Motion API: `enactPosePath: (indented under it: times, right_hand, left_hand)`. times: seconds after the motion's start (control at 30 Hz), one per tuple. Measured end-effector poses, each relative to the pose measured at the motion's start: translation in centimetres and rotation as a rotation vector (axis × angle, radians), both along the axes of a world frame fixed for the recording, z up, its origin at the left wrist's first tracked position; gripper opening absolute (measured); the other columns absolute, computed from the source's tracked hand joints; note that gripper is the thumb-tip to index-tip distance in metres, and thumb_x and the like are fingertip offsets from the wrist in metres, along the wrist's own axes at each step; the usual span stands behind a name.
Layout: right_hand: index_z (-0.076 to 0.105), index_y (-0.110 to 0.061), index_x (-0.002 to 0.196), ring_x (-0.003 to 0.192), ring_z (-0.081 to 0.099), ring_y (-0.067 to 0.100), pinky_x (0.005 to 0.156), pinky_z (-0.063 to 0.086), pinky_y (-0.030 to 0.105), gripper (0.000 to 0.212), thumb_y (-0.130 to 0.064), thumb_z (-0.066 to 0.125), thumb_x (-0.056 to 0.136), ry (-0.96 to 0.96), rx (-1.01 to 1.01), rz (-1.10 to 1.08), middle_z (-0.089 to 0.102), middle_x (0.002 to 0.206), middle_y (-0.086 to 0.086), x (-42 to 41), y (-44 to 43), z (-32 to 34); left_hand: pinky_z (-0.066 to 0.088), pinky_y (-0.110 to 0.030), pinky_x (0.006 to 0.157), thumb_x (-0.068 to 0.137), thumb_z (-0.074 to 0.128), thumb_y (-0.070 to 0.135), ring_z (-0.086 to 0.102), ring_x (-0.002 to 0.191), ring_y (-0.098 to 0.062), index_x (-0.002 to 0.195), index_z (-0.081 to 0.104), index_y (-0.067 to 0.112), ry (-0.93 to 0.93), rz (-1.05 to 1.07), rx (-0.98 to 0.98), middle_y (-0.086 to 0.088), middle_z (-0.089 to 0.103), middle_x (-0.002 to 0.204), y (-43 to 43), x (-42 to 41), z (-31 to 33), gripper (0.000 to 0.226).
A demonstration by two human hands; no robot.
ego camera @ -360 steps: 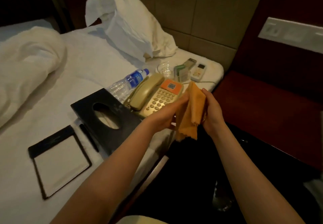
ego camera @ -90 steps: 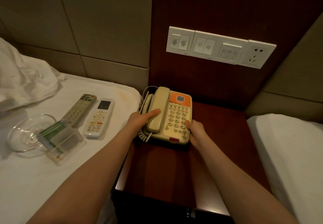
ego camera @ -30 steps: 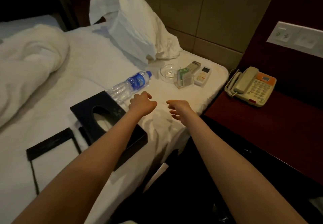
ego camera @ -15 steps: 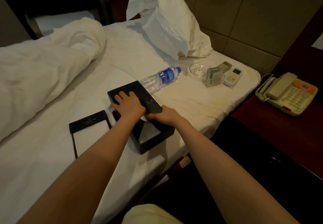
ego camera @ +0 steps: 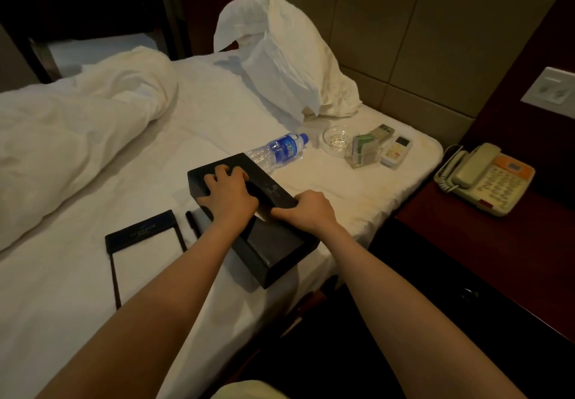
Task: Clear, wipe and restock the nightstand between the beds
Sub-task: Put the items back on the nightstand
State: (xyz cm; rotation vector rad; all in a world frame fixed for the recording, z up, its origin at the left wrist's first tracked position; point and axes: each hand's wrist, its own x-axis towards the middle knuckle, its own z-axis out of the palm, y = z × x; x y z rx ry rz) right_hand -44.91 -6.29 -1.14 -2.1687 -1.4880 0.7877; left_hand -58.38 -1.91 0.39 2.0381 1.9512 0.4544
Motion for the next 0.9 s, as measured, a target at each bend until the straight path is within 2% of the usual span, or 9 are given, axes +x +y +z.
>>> enactPosePath:
  times: [0.07,0.13,0.2,0.27,0.47,0.57,0.73,0.9]
  right_hand:
    - [0.069,-0.008,0.082,0.073,0.061,0.017,0.056,0.043,0.024,0.043,-0.050,0.069,0.071,0.070,-0.015,-0.010,0.063,0.075,0.002,1.1,0.0,0.7]
    - [0.071,-0.006,0.084,0.073,0.063,0.017,0.062,0.047,0.027,0.044,-0.048,0.069,0.071,0.126,-0.021,-0.040,0.065,0.074,0.002,2.1,-0.2,1.4]
    - [0.072,-0.005,0.087,0.071,0.062,0.016,0.061,0.047,0.025,0.044,-0.046,0.070,0.071,0.150,-0.008,-0.071,0.065,0.074,0.002,3.2,-0.4,2.1]
    - [0.072,-0.004,0.087,0.068,0.060,0.014,0.058,0.045,0.024,0.045,-0.045,0.070,0.070,0.155,0.012,-0.103,0.064,0.073,0.002,4.3,-0.8,2.7]
    - [0.070,-0.007,0.085,0.074,0.062,0.016,0.056,0.044,0.025,0.048,-0.052,0.069,0.068,0.115,0.055,-0.310,0.066,0.079,0.003,8.8,-2.9,3.5]
    - [0.069,-0.008,0.084,0.082,0.064,0.020,0.062,0.048,0.029,0.054,-0.059,0.068,0.066,0.083,0.065,-0.450,0.068,0.086,0.005,11.1,-4.1,3.2]
    - [0.068,-0.010,0.094,0.092,0.064,0.024,0.073,0.052,0.033,0.061,-0.064,0.068,0.065,0.090,0.069,-0.722,0.067,0.098,0.005,15.2,-6.5,3.6]
    - [0.064,-0.011,0.087,0.097,0.062,0.024,0.071,0.047,0.031,0.056,-0.064,0.066,0.068,0.116,0.070,-0.928,0.065,0.098,0.004,19.6,-9.6,4.5]
  left_hand:
    - [0.031,-0.056,0.098,0.079,0.063,0.014,0.025,0.131,-0.032,0.120,0.053,0.022,0.030,-0.014,-0.012,-0.009,0.033,0.138,0.0,0.8,1.5,0.043]
    - [0.031,-0.058,0.099,0.078,0.063,0.017,0.025,0.131,-0.033,0.120,0.053,0.022,0.065,-0.035,-0.016,-0.010,0.034,0.137,-0.1,1.7,2.9,0.044]
    - [0.032,-0.059,0.100,0.078,0.063,0.018,0.026,0.131,-0.033,0.122,0.052,0.021,0.080,-0.061,0.000,-0.010,0.035,0.136,-0.2,2.7,4.0,0.045]
    - [0.032,-0.058,0.100,0.078,0.063,0.017,0.026,0.131,-0.033,0.124,0.051,0.021,0.067,-0.084,0.014,-0.010,0.035,0.136,-0.4,3.9,4.7,0.047]
    - [0.033,-0.051,0.100,0.079,0.063,0.014,0.026,0.131,-0.033,0.129,0.042,0.018,-0.039,-0.194,0.078,-0.012,0.028,0.141,-1.5,8.8,5.8,0.054]
    - [0.033,-0.049,0.101,0.078,0.066,0.019,0.026,0.132,-0.033,0.132,0.038,0.018,-0.056,-0.260,0.073,-0.013,0.027,0.142,-2.3,12.0,5.9,0.060]
    - [0.032,-0.051,0.104,0.073,0.075,0.032,0.025,0.136,-0.036,0.144,0.013,0.024,-0.176,-0.285,-0.103,-0.014,0.015,0.149,-4.6,17.7,6.1,0.095]
    - [0.038,-0.045,0.103,0.074,0.075,0.037,0.034,0.133,-0.033,0.146,0.002,0.020,-0.491,-0.297,-0.503,-0.016,0.027,0.146,-5.9,22.6,5.5,0.104]
